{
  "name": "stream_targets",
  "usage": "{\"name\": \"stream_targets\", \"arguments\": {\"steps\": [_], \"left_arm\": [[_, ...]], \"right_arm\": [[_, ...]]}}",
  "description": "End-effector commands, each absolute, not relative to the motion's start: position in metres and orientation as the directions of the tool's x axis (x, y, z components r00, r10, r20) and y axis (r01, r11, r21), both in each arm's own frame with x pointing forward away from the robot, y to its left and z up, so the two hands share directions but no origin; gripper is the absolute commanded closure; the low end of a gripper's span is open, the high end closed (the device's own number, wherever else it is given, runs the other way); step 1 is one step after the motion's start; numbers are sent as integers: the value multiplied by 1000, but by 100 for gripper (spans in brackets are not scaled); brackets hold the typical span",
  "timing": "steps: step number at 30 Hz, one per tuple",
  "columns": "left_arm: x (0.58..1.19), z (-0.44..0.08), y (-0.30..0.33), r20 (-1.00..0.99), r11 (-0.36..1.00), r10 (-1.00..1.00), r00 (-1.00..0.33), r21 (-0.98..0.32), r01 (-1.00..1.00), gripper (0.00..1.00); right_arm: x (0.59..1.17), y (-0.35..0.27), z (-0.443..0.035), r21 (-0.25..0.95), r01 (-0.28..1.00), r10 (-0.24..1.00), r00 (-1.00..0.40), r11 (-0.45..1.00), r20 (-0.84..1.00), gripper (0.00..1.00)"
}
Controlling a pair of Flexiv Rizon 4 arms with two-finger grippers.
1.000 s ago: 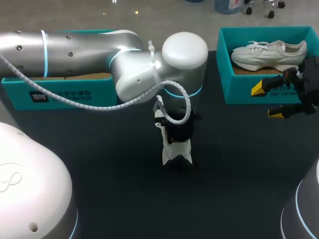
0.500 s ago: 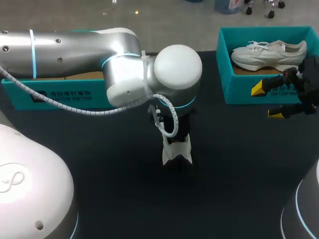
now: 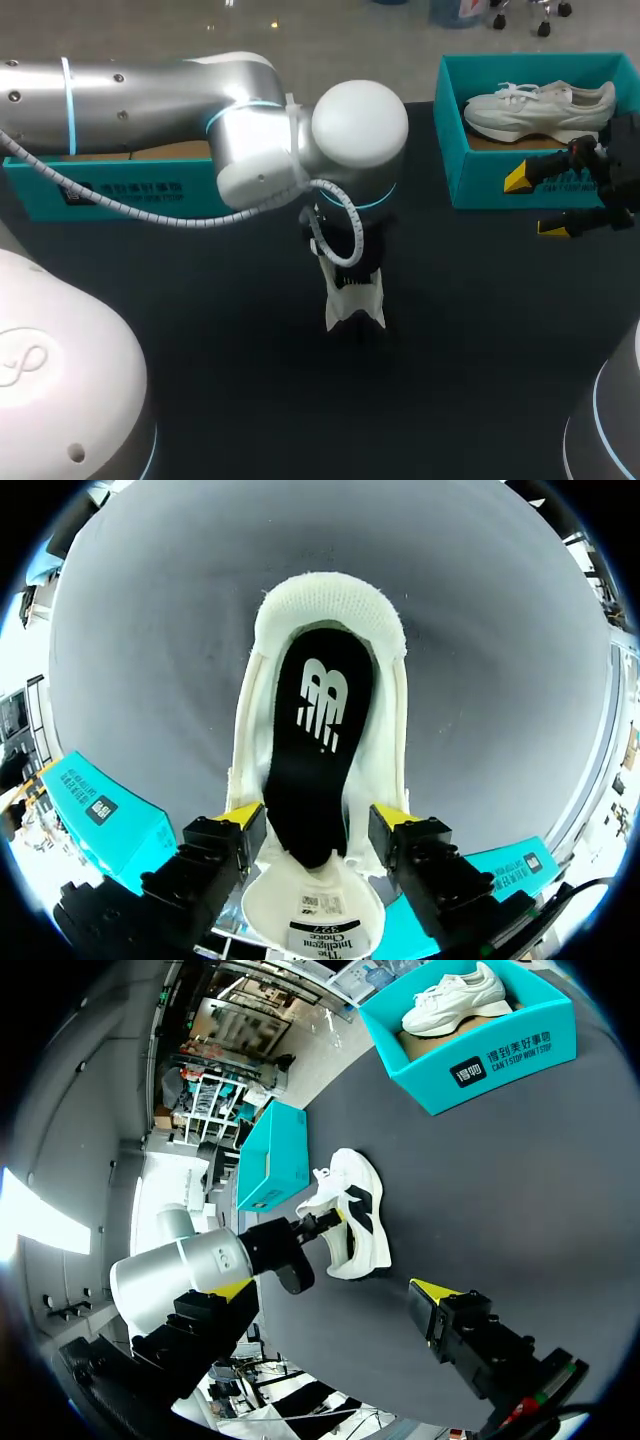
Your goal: Take the shoe out of the shoebox, open the shoe tongue, remove and reinsert the insole, then place the shoe into the shoebox
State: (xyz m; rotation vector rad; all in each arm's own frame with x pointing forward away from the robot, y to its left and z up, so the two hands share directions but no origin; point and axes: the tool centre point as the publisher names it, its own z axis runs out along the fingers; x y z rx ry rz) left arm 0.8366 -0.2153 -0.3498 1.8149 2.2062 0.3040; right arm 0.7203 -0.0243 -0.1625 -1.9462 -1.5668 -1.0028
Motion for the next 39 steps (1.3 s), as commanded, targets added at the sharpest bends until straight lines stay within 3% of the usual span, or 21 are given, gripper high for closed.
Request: {"name": "stream_targets", "arguments": {"steps": [1,28,39], "left_arm": [[839,-352,-216,-66,194,981,-182,320,928,0],[866,-323,-201,-97,248,969,-228,328,912,0],[893,-287,-182,-152,320,947,-283,371,872,0]], "right_arm": [[719,-24,-163,98,961,639,94,-259,763,0],[719,-24,-163,98,961,639,94,-259,763,0],[719,-24,-163,98,961,639,94,-259,763,0]]}}
